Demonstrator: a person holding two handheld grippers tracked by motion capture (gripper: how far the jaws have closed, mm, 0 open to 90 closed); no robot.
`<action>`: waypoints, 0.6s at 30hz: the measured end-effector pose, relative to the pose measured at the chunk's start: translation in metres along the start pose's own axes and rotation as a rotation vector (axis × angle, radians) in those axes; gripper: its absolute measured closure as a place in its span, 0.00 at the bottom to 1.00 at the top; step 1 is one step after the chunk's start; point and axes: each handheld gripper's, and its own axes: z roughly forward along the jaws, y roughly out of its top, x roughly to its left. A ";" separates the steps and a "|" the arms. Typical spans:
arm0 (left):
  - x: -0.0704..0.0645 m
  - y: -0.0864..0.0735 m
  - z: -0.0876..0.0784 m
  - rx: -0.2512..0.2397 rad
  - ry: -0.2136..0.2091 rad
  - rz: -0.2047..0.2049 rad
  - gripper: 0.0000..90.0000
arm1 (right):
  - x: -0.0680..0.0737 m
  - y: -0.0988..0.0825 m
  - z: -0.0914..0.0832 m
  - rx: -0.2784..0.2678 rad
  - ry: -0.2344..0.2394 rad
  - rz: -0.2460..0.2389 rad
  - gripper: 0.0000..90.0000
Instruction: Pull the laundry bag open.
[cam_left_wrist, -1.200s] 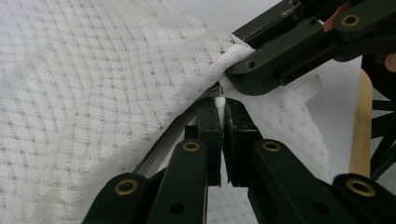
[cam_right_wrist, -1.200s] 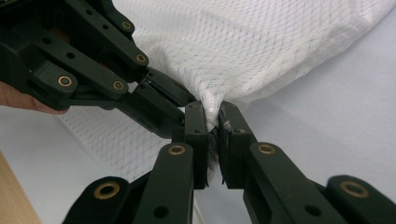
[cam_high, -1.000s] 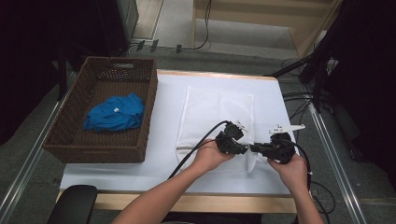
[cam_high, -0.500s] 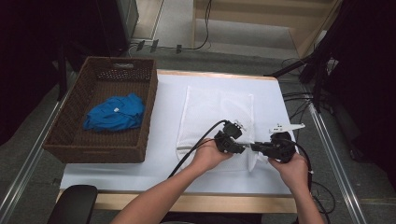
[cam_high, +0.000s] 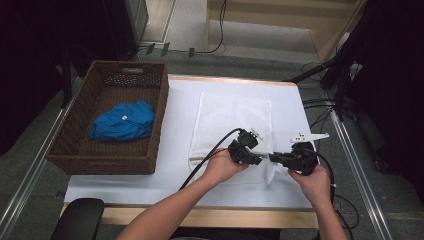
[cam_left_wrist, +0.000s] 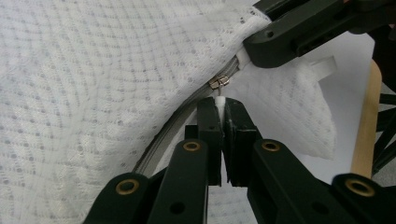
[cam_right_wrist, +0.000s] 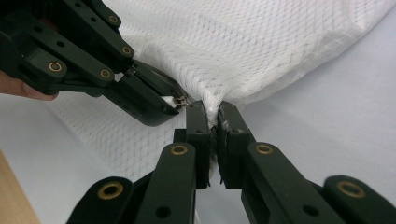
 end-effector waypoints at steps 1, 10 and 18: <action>0.001 0.000 0.000 0.007 -0.004 0.004 0.98 | 0.000 0.000 0.001 0.004 -0.006 -0.004 0.96; 0.008 -0.012 -0.008 0.002 -0.022 -0.013 0.98 | -0.006 -0.005 -0.002 0.013 -0.012 0.022 0.96; 0.008 -0.013 -0.009 0.009 -0.011 -0.002 0.98 | -0.003 -0.004 -0.001 0.012 -0.014 0.012 0.96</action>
